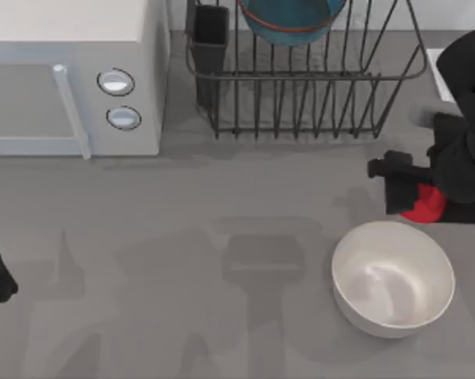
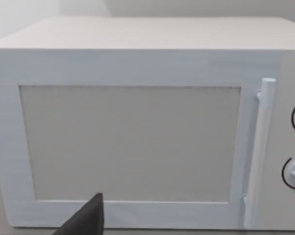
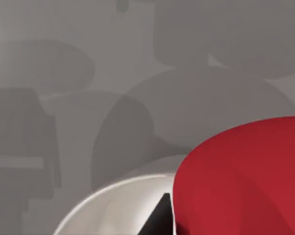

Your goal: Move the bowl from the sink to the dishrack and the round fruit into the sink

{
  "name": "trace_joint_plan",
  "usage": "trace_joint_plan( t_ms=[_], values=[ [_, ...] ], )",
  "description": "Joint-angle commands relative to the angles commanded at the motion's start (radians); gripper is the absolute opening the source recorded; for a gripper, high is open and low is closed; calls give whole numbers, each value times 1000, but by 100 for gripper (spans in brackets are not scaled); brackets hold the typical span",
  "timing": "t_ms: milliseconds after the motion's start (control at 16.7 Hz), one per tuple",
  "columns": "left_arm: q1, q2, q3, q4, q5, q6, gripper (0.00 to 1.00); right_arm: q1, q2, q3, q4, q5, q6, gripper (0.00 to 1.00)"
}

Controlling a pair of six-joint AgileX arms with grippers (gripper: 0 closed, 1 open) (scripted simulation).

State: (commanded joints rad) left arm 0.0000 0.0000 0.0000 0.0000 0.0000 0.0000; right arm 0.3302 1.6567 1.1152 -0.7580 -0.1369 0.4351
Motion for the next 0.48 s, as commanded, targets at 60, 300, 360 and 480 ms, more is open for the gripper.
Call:
trace_joint_plan(
  t_ms=[60,300,360,480],
  values=[
    [0,0,0,0,0,0,100,-40,-6,-38,86,-28,-20,0],
    [0,0,0,0,0,0,100,-218,-35,-192,478,-142,-112,0],
    [0,0,0,0,0,0,100,-266,-43,-229,583,-169,-138,0],
    [0,0,0,0,0,0,100,-365,-62,-299,793,-218,-189,0]
  ],
)
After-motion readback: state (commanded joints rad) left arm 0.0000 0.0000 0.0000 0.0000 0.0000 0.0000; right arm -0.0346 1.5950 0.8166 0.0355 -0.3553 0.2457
